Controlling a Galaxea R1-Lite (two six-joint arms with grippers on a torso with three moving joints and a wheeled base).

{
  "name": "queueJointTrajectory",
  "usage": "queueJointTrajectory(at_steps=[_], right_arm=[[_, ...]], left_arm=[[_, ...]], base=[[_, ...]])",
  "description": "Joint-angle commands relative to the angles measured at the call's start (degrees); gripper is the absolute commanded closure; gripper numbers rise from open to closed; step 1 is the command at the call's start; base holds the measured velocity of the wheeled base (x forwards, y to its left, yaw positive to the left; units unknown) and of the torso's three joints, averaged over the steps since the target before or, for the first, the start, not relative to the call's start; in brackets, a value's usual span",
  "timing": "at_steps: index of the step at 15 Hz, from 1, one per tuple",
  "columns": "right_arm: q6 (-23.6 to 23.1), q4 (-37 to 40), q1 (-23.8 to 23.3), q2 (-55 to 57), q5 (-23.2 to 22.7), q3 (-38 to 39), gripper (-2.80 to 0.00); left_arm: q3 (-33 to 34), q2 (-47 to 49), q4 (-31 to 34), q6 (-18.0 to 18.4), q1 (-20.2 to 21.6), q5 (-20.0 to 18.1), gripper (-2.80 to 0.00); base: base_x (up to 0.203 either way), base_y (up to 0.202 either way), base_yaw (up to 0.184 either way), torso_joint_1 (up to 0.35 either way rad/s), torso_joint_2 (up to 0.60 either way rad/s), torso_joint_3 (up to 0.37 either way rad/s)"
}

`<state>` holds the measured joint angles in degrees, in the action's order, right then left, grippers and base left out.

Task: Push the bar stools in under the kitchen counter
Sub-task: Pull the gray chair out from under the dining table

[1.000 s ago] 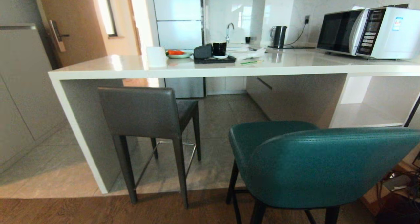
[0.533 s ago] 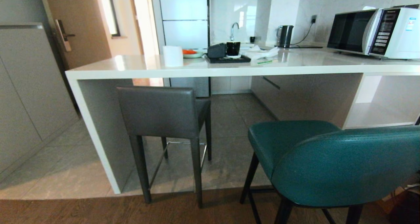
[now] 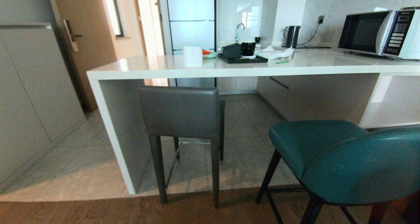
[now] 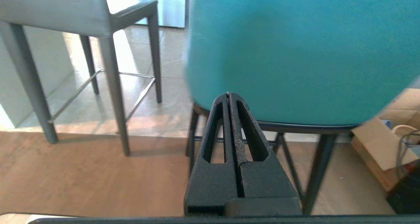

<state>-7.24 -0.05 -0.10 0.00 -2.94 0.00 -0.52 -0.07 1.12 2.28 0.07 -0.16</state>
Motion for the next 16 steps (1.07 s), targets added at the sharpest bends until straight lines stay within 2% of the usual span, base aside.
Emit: queueJointTrajectory(at_steps=[1, 12, 16], right_arm=[[-0.1, 0.0, 0.0, 0.0, -0.1, 0.4, 0.00], [-0.1, 0.0, 0.0, 0.0, -0.1, 0.4, 0.00], [-0.1, 0.0, 0.0, 0.0, -0.1, 0.4, 0.00]], left_arm=[[0.0, 0.0, 0.0, 0.0, 0.0, 0.0, 0.00], [0.1, 0.0, 0.0, -0.1, 0.0, 0.1, 0.00], [0.1, 0.0, 0.0, -0.2, 0.0, 0.1, 0.00]], base=[[0.000, 0.193, -0.001, 0.002, 0.00, 0.002], [0.000, 0.194, -0.002, 0.002, 0.00, 0.002], [0.000, 0.047, 0.001, 0.002, 0.00, 0.000]])
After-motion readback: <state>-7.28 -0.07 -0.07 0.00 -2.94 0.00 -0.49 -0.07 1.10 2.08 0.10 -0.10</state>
